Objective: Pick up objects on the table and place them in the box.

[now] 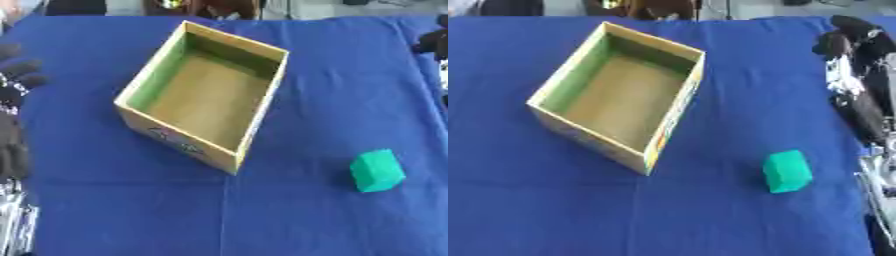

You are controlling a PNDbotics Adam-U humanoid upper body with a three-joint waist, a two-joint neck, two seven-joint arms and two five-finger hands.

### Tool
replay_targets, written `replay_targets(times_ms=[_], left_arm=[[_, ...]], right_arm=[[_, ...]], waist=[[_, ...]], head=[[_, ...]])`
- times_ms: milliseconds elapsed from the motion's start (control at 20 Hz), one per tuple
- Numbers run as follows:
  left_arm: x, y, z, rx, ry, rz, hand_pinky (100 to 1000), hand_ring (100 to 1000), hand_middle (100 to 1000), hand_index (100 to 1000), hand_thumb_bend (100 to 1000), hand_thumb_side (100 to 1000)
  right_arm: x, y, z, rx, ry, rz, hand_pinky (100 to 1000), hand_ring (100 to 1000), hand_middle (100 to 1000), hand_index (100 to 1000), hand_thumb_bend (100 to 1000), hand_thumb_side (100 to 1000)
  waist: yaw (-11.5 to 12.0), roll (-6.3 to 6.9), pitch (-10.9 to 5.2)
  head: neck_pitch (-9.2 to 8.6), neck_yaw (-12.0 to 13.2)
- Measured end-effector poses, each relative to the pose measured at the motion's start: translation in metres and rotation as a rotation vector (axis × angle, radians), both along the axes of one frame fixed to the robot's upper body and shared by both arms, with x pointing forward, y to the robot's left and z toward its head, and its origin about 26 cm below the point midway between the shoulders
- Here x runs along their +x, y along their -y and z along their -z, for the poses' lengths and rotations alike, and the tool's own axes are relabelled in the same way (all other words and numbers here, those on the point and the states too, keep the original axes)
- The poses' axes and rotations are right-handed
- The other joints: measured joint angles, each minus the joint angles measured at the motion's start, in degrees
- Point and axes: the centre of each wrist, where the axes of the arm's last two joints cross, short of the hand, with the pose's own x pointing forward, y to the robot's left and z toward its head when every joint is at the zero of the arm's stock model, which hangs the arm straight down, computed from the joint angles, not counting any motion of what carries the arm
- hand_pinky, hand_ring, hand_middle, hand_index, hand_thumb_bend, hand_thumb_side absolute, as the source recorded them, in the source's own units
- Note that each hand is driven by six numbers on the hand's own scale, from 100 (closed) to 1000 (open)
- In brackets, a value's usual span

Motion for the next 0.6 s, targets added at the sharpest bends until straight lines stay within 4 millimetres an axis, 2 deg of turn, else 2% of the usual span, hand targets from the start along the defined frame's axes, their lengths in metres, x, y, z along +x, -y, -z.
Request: replay_targets(times_ms=[450,600], left_arm=[[0.0,0.0,0.0,0.0,0.0,0.0,675,690,707,849,100,1000],[0.0,0.0,0.0,0.0,0.0,0.0,675,689,706,849,100,1000]], right_arm=[[0.0,0.0004,-0.0003,-0.003,-0.002,0.001,854,668,636,822,100,649],[-0.0001,0.0006,-0.0005,-0.005,-0.001,0.001,856,681,652,831,100,740]], waist=[[0.13,0.05,-0.6],[0.09,0.05,-0.62]], head=[[0.66,0.0],[0.97,0.02]])
